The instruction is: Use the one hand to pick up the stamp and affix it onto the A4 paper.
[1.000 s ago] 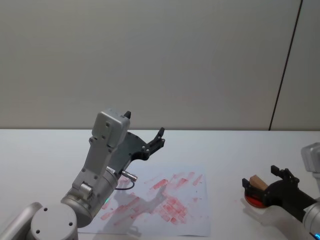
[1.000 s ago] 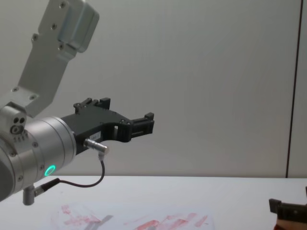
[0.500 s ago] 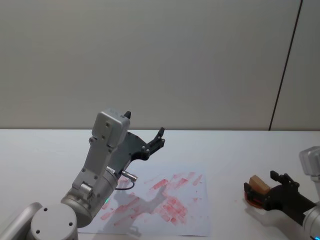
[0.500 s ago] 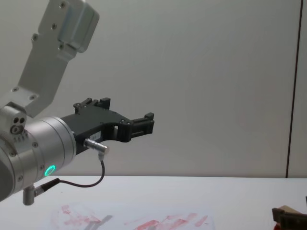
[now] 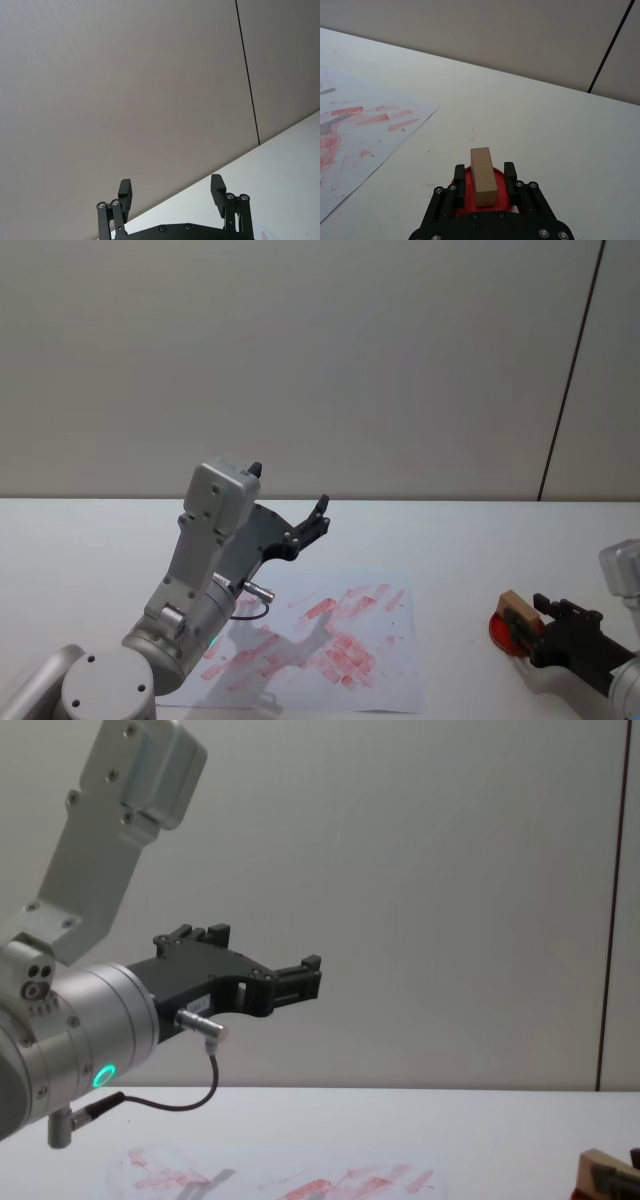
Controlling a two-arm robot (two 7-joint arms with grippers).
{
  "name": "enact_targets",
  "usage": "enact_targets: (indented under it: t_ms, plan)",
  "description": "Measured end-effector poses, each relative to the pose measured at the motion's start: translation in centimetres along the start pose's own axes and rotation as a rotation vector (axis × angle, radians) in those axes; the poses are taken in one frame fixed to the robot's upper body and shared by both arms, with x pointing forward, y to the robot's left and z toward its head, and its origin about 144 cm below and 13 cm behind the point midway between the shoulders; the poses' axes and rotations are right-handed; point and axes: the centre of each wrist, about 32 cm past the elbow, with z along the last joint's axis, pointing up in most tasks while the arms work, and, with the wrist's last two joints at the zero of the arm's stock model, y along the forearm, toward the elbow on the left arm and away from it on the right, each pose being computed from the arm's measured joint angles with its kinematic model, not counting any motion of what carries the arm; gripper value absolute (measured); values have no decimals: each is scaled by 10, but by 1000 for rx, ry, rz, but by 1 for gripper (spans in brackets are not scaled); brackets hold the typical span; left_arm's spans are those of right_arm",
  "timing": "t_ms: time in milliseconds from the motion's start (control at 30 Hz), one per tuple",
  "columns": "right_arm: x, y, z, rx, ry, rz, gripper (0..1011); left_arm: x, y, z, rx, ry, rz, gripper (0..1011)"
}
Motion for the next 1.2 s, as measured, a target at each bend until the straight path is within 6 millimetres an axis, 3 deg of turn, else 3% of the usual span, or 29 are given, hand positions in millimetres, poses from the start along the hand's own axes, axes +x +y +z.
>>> enact_targets:
  t_ms: [300, 700, 1200]
  plan:
    - [2, 0, -3, -4, 5, -1, 229, 0, 0, 0, 0, 0, 0, 1002]
    - [1, -1, 3, 66, -2, 24, 217, 0, 0, 0, 0, 0, 0, 1002]
    - [-19, 10, 28, 187, -22, 154, 216, 0, 0, 0, 0, 0, 0, 1002]
